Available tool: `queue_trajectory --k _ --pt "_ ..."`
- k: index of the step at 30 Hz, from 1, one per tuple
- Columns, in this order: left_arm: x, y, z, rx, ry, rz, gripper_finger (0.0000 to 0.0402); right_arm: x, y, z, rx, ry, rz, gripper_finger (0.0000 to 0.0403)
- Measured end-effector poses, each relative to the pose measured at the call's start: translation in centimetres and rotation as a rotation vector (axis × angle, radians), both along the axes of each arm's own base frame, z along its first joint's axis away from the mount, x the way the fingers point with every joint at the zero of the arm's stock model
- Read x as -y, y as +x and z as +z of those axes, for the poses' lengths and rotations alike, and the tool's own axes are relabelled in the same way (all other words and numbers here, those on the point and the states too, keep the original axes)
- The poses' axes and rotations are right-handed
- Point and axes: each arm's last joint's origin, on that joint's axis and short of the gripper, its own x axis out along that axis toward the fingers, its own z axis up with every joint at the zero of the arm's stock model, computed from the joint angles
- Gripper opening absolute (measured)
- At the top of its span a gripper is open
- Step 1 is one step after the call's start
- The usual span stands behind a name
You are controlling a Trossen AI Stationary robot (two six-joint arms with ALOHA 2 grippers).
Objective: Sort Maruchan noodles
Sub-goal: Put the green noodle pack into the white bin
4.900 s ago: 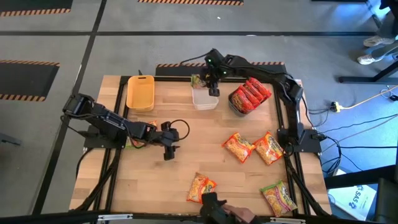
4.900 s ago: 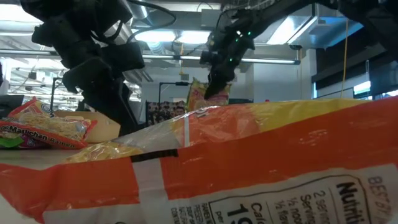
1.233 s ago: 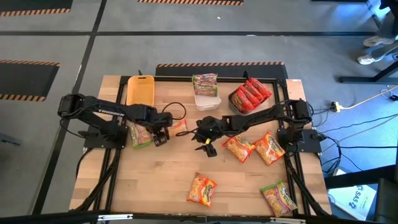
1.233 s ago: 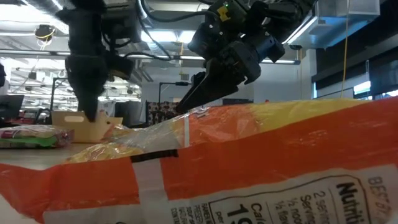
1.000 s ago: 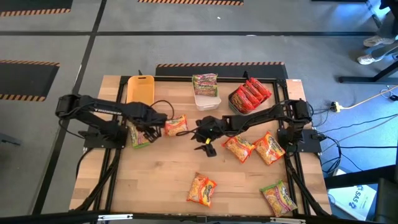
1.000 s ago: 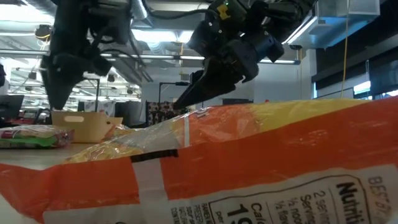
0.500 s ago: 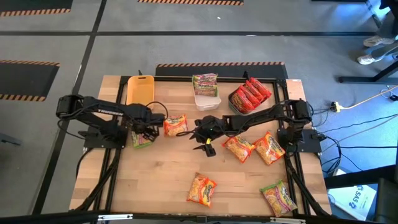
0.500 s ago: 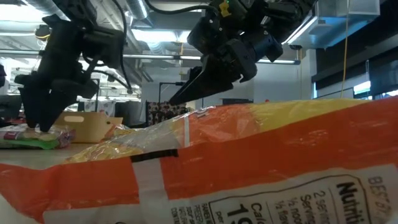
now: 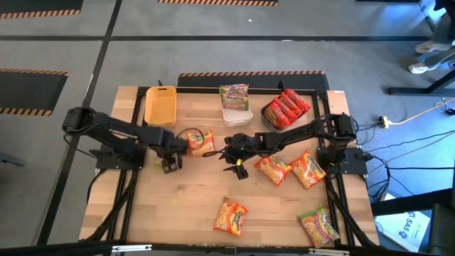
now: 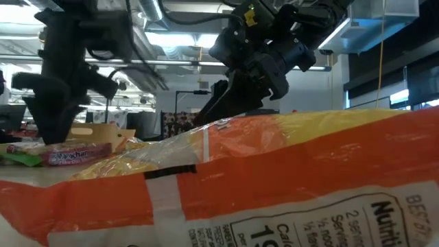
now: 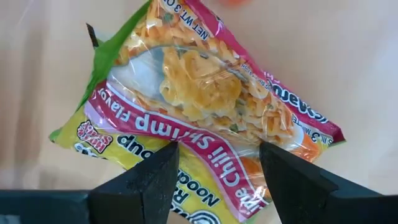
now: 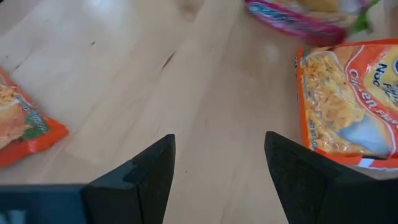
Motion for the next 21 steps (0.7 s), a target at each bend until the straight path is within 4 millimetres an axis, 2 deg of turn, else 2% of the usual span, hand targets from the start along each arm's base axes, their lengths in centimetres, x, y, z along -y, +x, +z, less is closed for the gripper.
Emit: queue_trajectory --k 6,13,18,21 --pt "4.0 1.2 0.1 0.189 -0.011 -0.248 0.0223 0.1 -0.1 -0.1 -0.023 0.010 -0.031 0.0232" --pt "8.1 2.4 0.4 0.441 0.065 -0.453 0.0223 0.0 -0.1 -0.1 -0.083 0.199 -0.188 0.0232" --pt "9.4 3.8 -0.6 0.525 0.179 -0.598 0.0223 -0.1 -0.1 -0.1 -0.136 0.356 -0.269 0.0232" --pt "9.8 4.9 -1.4 0.568 0.232 -0.614 0.0223 -0.2 -0.1 -0.1 -0.156 0.415 -0.291 0.0232"
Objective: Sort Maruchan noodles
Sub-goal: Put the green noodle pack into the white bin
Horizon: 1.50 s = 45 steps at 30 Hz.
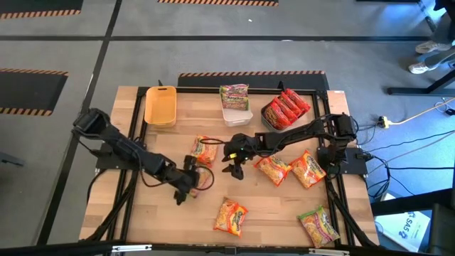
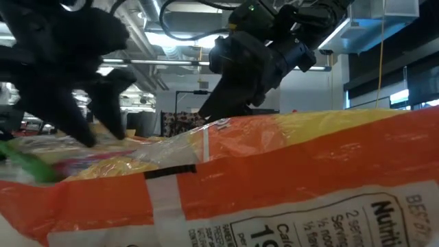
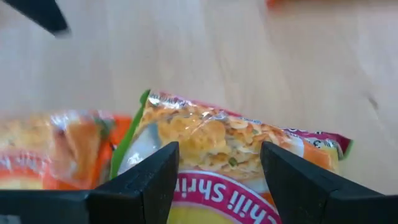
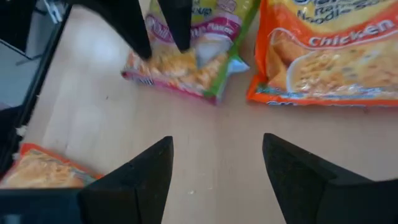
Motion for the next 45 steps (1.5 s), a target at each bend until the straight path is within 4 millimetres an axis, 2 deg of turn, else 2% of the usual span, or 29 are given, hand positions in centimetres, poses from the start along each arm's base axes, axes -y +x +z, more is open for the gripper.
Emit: queue_trajectory --k 3,6,9,13,16,19,21,26,34,42,45 --pt "0.5 0.9 0.5 0.051 0.025 0.017 0.0223 0.0 0.0 0.0 -0.008 0.024 -0.019 0.0232" --pt "1.3 1.9 2.5 0.110 0.021 0.030 0.0223 0.0 0.1 0.1 -0.002 0.052 -0.040 0.0232" --pt "2.3 2.0 5.0 0.138 -0.082 0.100 0.0223 0.0 0.4 0.5 0.049 0.067 -0.031 0.0232" --pt "3.4 1.1 6.1 0.086 -0.263 0.250 0.0223 -0.7 1.0 0.6 0.133 0.035 -0.019 0.0232" --pt "4.5 -0.4 5.2 0.014 -0.353 0.359 0.0223 -1.4 1.6 -0.4 0.179 0.005 -0.012 0.0232" --pt "5.5 -1.6 3.2 -0.036 -0.394 0.447 0.0223 -2.1 2.0 -1.3 0.215 -0.023 0.008 0.0232" --pt "5.7 -2.4 2.1 -0.053 -0.385 0.507 0.0223 -2.5 2.2 -2.1 0.223 -0.049 0.012 0.0232" --pt "5.6 -2.9 0.0 -0.074 -0.353 0.581 0.0223 -2.7 2.4 -3.8 0.206 -0.085 -0.003 0.0232" --pt "4.8 -2.9 -0.5 -0.097 -0.279 0.597 0.0223 -3.5 2.2 -5.8 0.133 -0.078 0.062 0.0232" --pt "3.8 -3.9 -0.7 -0.168 -0.171 0.652 0.0223 -7.3 1.8 -5.5 0.212 -0.132 0.244 0.0232" --pt "3.5 -4.4 -0.7 -0.226 -0.160 0.686 0.0223 -7.8 1.9 -5.3 0.199 -0.180 0.232 0.0232"
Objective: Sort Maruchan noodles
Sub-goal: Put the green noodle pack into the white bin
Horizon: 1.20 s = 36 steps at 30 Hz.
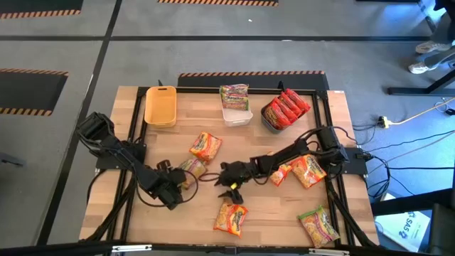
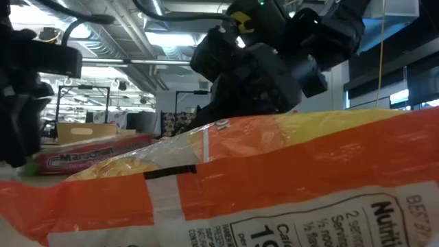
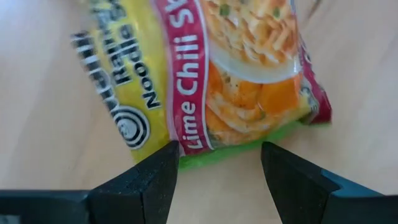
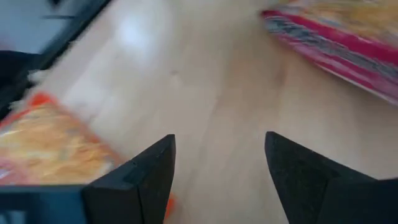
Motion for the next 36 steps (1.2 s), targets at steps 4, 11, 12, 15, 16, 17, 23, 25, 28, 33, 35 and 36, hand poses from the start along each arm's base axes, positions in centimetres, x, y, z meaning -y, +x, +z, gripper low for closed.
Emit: queue_trajectory --k 4,11,12,15,16,17,23,25,28,33,35,36 --pt "0.6 -0.5 0.4 -0.026 -0.070 -0.029 0.0223 0.7 1.2 1.4 0.053 -0.091 -0.105 0.0232" --pt "2.0 -1.1 0.7 0.031 -0.103 -0.083 0.0223 3.2 2.7 2.9 0.134 -0.176 -0.258 0.0232" --pt "2.1 -1.1 0.7 0.048 -0.096 -0.089 0.0223 3.5 2.9 3.0 0.152 -0.170 -0.263 0.0232" --pt "2.2 -1.1 0.8 0.093 -0.063 -0.091 0.0223 4.0 3.6 2.7 0.201 -0.136 -0.256 0.0232" --pt "2.2 -1.1 0.8 0.101 -0.052 -0.090 0.0223 4.0 4.0 2.3 0.207 -0.124 -0.248 0.0232" --pt "2.2 -1.0 0.8 0.105 -0.046 -0.090 0.0223 4.1 4.4 1.9 0.199 -0.112 -0.254 0.0232" --pt "2.2 -1.0 0.8 0.117 -0.037 -0.087 0.0223 4.3 7.6 1.7 0.171 -0.116 -0.259 0.0232" --pt "2.2 -1.0 0.8 0.119 -0.039 -0.088 0.0223 4.6 8.5 1.7 0.140 -0.127 -0.263 0.0232" --pt "2.2 -1.0 0.8 0.123 -0.041 -0.088 0.0223 5.5 9.6 1.8 0.057 -0.142 -0.309 0.0232" --pt "2.3 -0.9 0.9 0.127 -0.041 -0.087 0.0223 6.5 9.9 1.4 -0.074 -0.105 -0.299 0.0232" --pt "2.3 -0.9 0.9 0.127 -0.041 -0.087 0.0223 6.4 9.8 1.3 -0.080 -0.096 -0.275 0.0232" --pt "2.3 -0.9 0.9 0.126 -0.041 -0.087 0.0223 6.0 9.8 1.3 -0.083 -0.091 -0.255 0.0232"
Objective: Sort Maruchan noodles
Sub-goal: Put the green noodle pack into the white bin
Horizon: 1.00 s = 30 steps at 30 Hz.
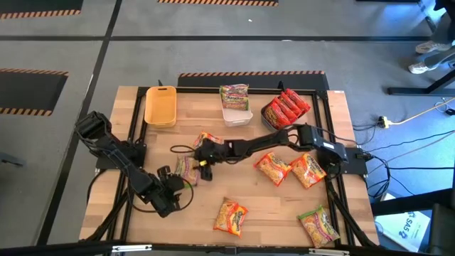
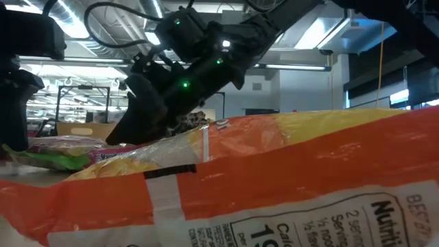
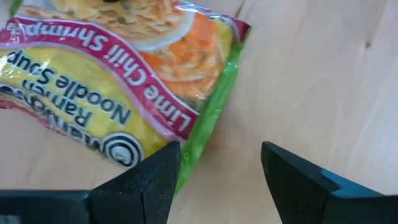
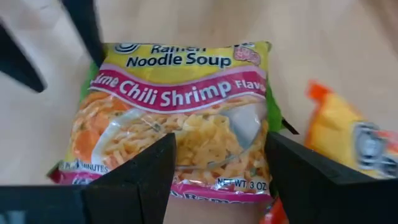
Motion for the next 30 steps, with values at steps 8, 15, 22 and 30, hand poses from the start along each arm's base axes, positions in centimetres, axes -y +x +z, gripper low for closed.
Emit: queue_trajectory --k 8,15,22,30 --pt "-0.1 -0.3 0.0 -0.039 -0.025 0.050 0.0223 -2.9 -0.8 -0.2 -0.070 -0.011 0.062 0.0232" --pt "-0.8 -1.1 -0.3 -0.129 -0.003 0.132 0.0223 -5.0 -1.5 0.0 -0.114 0.014 0.126 0.0232" --pt "-1.2 -1.2 -0.2 -0.082 0.043 0.216 0.0223 -6.6 -2.1 0.3 -0.135 0.025 0.156 0.0232" --pt "-2.2 -0.8 -0.1 -0.002 0.140 0.254 0.0223 -9.5 -2.8 0.3 -0.151 0.064 0.168 0.0232"
